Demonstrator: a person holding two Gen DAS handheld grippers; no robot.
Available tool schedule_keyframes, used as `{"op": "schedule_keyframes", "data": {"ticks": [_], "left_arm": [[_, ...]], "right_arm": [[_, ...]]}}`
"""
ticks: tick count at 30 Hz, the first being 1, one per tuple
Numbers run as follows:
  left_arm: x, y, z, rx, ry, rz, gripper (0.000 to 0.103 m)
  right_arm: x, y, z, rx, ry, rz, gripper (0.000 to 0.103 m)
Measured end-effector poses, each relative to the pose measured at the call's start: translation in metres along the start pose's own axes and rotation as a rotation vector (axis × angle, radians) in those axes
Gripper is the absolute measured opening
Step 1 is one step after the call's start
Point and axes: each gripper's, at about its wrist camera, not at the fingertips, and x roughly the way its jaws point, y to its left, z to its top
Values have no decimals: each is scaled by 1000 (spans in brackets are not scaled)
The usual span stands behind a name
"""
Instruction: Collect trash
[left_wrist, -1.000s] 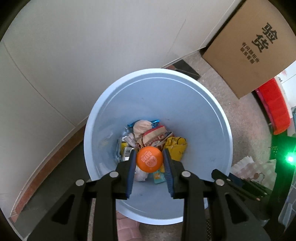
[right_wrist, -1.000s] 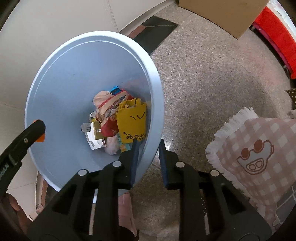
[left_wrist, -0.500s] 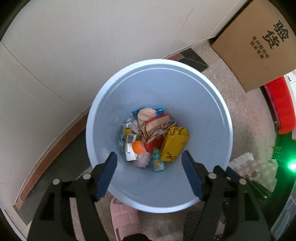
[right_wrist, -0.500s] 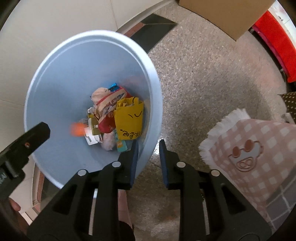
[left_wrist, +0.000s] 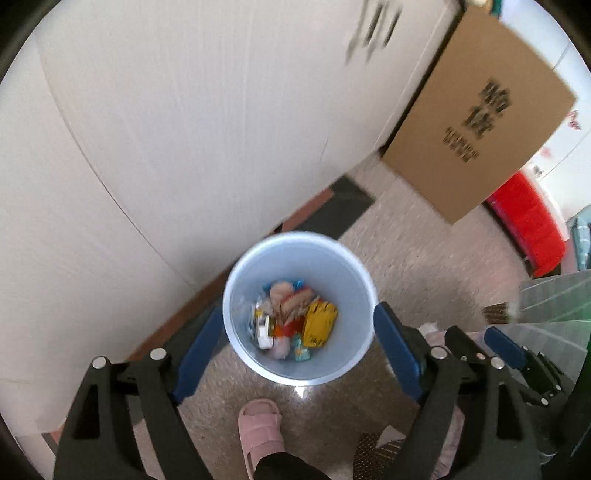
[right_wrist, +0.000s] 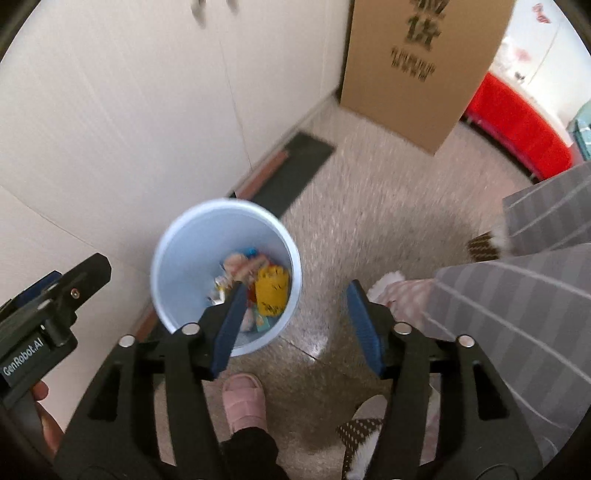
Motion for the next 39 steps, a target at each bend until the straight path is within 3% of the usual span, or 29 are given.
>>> {"op": "schedule_keyframes", "data": {"ticks": [7, 10, 15, 21, 29, 34, 39], "left_arm": [[-141, -16, -11, 81, -205, -19, 90], [-203, -20, -23, 69, -284, -87, 91], [-291, -37, -53, 110, -379, -116, 91], [-386, -73, -105, 207, -529, -132, 91], [-483, -123, -166, 320, -682, -217, 96], [-514, -150, -199, 388, -758, -245, 96], [-527, -166, -220, 405, -786, -283, 96]], "right_arm": [[-145, -10, -15, 66, -178, 83, 73], [-213, -15, -32, 48, -283, 114, 83], [-321, -42, -74, 56, -466, 79, 89], [-423, -87, -130, 82, -639, 1, 93], [-523, -130, -209, 140, -837, -118, 96], [-553, -148, -244, 176, -896, -174, 96], [-570, -164, -273, 201, -920, -218, 96]]}}
